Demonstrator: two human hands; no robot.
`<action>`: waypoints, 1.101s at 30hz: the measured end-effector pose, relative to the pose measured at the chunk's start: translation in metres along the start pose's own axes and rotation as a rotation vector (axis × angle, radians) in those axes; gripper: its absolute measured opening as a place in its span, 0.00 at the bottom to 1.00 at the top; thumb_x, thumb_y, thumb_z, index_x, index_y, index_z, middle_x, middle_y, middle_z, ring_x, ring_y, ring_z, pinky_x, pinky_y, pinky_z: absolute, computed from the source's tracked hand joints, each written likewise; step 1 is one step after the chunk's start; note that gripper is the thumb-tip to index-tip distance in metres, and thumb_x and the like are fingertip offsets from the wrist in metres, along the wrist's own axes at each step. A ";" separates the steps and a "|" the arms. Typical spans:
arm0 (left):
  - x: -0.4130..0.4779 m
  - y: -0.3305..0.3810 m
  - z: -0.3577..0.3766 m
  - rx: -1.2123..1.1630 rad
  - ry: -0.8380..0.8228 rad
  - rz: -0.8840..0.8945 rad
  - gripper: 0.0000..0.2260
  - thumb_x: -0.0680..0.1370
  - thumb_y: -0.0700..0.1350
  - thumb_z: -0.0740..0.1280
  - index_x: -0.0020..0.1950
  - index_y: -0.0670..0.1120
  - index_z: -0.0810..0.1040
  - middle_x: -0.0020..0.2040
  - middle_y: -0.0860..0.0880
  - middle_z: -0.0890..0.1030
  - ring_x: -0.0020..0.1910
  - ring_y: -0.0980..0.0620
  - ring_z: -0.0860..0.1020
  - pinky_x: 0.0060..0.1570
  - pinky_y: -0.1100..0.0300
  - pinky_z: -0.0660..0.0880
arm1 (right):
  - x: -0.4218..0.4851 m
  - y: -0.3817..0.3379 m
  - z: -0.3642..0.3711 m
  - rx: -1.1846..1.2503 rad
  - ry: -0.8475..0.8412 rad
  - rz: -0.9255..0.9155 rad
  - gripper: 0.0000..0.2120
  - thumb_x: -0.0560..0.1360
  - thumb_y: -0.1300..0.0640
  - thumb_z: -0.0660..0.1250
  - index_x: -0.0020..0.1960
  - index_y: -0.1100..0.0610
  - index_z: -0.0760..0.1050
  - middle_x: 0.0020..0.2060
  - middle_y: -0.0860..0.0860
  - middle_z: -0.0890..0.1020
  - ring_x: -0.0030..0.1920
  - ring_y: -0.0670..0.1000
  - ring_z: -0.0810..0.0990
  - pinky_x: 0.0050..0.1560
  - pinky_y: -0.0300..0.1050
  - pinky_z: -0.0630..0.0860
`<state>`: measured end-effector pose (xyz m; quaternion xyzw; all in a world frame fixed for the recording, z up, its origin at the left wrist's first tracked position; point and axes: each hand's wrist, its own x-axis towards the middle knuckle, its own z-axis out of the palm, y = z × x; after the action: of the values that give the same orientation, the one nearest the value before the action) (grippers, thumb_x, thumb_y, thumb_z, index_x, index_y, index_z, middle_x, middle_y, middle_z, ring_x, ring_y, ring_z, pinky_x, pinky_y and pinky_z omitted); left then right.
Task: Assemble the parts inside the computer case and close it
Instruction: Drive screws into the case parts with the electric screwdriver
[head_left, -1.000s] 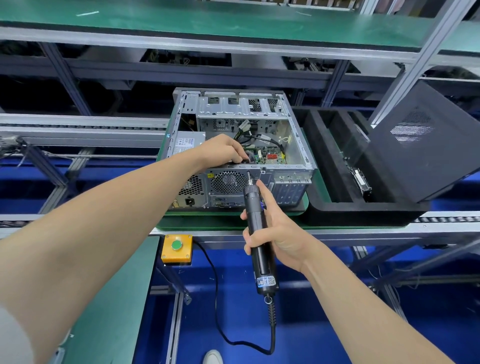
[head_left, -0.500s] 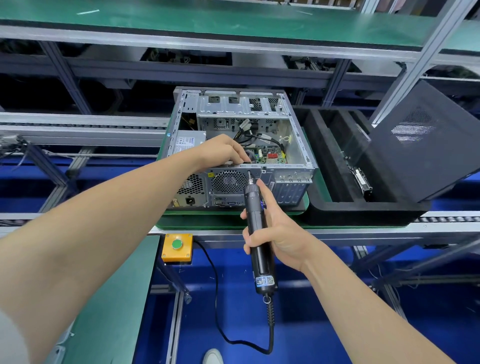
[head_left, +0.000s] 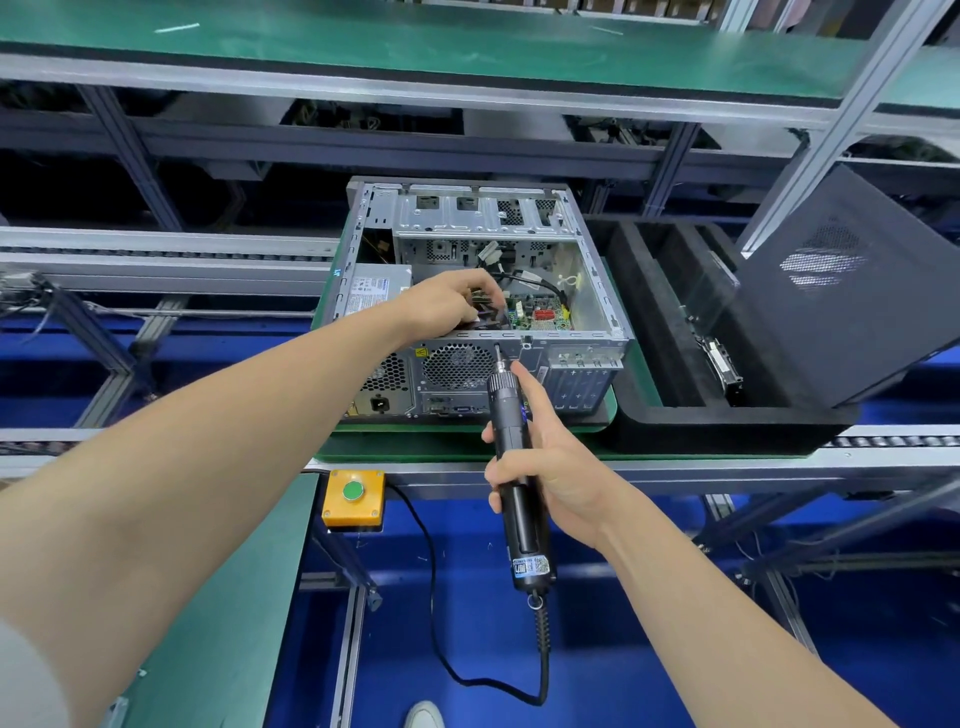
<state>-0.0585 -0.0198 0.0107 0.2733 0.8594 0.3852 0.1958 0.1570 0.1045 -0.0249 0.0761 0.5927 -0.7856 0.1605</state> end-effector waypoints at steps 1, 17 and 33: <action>0.000 -0.001 0.000 -0.004 -0.008 0.009 0.17 0.80 0.34 0.59 0.54 0.52 0.83 0.34 0.55 0.74 0.31 0.54 0.69 0.35 0.60 0.65 | 0.000 0.001 0.001 0.000 0.010 -0.002 0.56 0.66 0.72 0.72 0.76 0.25 0.57 0.57 0.60 0.72 0.37 0.56 0.75 0.41 0.55 0.80; -0.008 0.003 0.000 0.004 -0.093 0.039 0.29 0.75 0.25 0.52 0.49 0.50 0.88 0.31 0.69 0.79 0.44 0.70 0.57 0.45 0.77 0.63 | -0.002 0.009 0.003 -0.003 0.027 -0.012 0.53 0.67 0.72 0.71 0.73 0.23 0.61 0.59 0.61 0.72 0.36 0.57 0.76 0.42 0.56 0.79; -0.008 0.003 -0.004 -0.007 -0.180 0.007 0.17 0.77 0.39 0.61 0.36 0.52 0.84 0.40 0.61 0.84 0.40 0.64 0.79 0.52 0.61 0.69 | -0.004 0.007 0.003 0.010 0.033 -0.006 0.53 0.67 0.71 0.71 0.74 0.24 0.61 0.58 0.60 0.73 0.36 0.57 0.76 0.42 0.55 0.80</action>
<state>-0.0536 -0.0249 0.0167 0.3091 0.8360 0.3627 0.2719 0.1633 0.1009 -0.0293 0.0880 0.5916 -0.7876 0.1482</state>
